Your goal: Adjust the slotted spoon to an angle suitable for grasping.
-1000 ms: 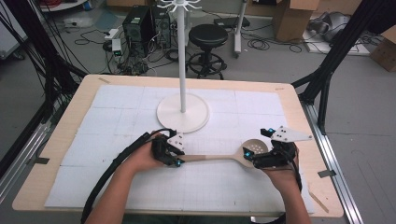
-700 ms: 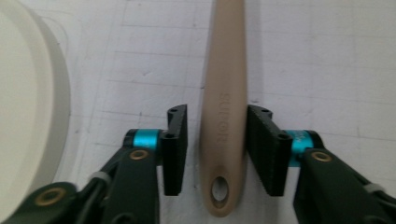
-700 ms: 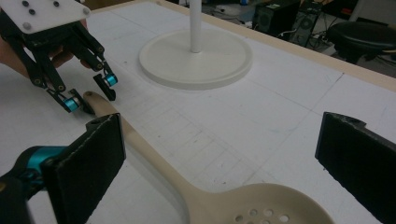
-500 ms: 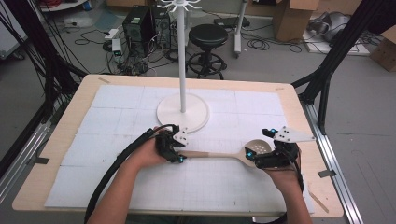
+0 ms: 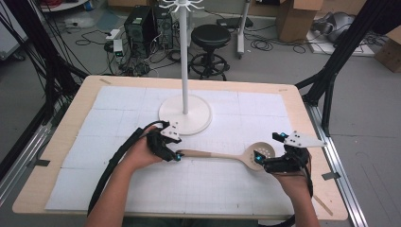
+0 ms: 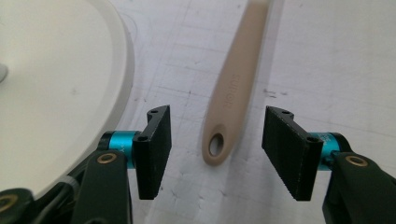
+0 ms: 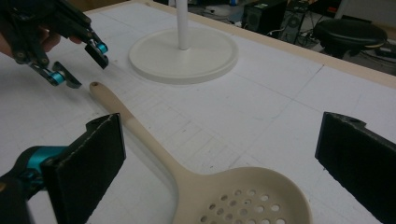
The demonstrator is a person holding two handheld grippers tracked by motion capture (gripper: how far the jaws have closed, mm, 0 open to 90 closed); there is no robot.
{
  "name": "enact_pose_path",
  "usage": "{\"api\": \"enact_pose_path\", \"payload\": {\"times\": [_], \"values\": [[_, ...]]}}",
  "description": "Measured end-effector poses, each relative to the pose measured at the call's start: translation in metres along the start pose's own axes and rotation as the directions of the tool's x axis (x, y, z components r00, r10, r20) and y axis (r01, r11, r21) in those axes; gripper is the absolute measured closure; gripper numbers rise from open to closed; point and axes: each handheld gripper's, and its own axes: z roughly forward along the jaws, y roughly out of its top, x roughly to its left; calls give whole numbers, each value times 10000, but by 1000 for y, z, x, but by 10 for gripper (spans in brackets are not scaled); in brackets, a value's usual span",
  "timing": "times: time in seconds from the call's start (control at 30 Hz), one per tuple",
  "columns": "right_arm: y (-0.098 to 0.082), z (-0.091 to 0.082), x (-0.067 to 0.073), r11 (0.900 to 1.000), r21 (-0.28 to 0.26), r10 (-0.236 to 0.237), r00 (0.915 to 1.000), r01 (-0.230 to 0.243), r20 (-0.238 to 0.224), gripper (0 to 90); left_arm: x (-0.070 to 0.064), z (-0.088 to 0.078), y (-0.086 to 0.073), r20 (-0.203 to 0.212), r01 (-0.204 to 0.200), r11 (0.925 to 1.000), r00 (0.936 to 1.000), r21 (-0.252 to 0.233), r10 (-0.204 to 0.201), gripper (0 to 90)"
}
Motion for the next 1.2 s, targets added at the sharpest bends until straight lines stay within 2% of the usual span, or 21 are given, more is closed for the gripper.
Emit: {"api": "enact_pose_path", "payload": {"times": [0.07, 0.13, 0.33, 0.37, 0.47, 0.5, 0.53, 0.67, 0.7, 0.73, 0.77, 0.8, 0.83, 0.93, 0.97, 1.0, 1.03, 1.13, 1.2], "values": [[0, 0, -1, 10000, -59, 43, 10000, -43, 3, 6, -2, -10, -8, -5, 316, 9980, 9995, -547, -317, 401], [1, 1, 0, 10000, -31, 18, 10000, -18, -28, 6, -4, -21, -17, -1, 525, 9921, 9986, -1141, -529, 383], [3, 6, 1, 10000, 23, -70, 9999, 70, -92, 6, -13, -47, -39, -353, 709, 9755, 9962, -2082, -799, 317], [3, 7, 2, 10000, 25, -65, 9999, 66, -100, 6, -13, -47, -39, -353, 709, 9755, 9962, -2082, -799, 310], [5, 8, 2, 9999, 29, -121, 9999, 121, -123, 6, -13, -63, -49, -600, 986, 9592, 9911, -2651, -1185, 275], [5, 8, 3, 9999, 16, -158, 9998, 158, -123, 6, -13, -63, -49, -600, 986, 9592, 9911, -2651, -1185, 261], [5, 8, 4, 9999, 49, -118, 9998, 119, -142, 6, -13, -72, -56, -641, 1141, 9479, 9882, -2975, -1391, 251], [6, 9, 5, 9998, 82, -185, 9997, 186, -154, 6, -12, -89, -63, -764, 1416, 9211, 9805, -3626, -1808, 173], [6, 10, 5, 9998, 70, -179, 9997, 180, -146, 6, -11, -92, -63, -762, 1422, 9159, 9801, -3754, -1833, 160], [6, 10, 5, 9998, 70, -179, 9997, 180, -146, 6, -11, -92, -63, -762, 1422, 9159, 9801, -3754, -1833, 142], [6, 10, 5, 9997, 84, -233, 9996, 234, -148, 6, -11, -98, -65, -724, 1522, 9023, 9777, -4033, -1973, 142], [6, 10, 6, 9998, 99, -196, 9996, 198, -192, 6, -11, -101, -66, -727, 1588, 8947, 9756, -4175, -2071, 113], [5, 9, 6, 9998, 99, -198, 9996, 200, -210, 6, -11, -104, -67, -767, 1571, 8901, 9749, -4278, -2089, 79], [6, 8, 6, 9998, 61, -200, 9996, 201, -208, 6, -11, -113, -70, -794, 1624, 8774, 9721, -4515, -2207, 63], [6, 8, 6, 9998, 61, -200, 9996, 201, -208, 6, -11, -115, -71, -831, 1599, 8759, 9718, -4553, -2206, 63], [6, 8, 6, 9999, 41, -156, 9996, 157, -232, 6, -11, -119, -74, -845, 1644, 8683, 9697, -4681, -2291, 47], [6, 8, 6, 9999, 41, -156, 9996, 157, -232, 6, -11, -119, -74, -845, 1644, 8683, 9697, -4681, -2291, 41], [5, 9, 5, 9998, 52, -194, 9996, 195, -224, 6, -11, -123, -77, -861, 1698, 8594, 9671, -4823, -2394, 17], [5, 10, 6, 9997, 95, -203, 9995, 205, -249, 6, -11, -124, -77, -854, 1689, 8584, 9674, -4844, -2385, 17]]}}
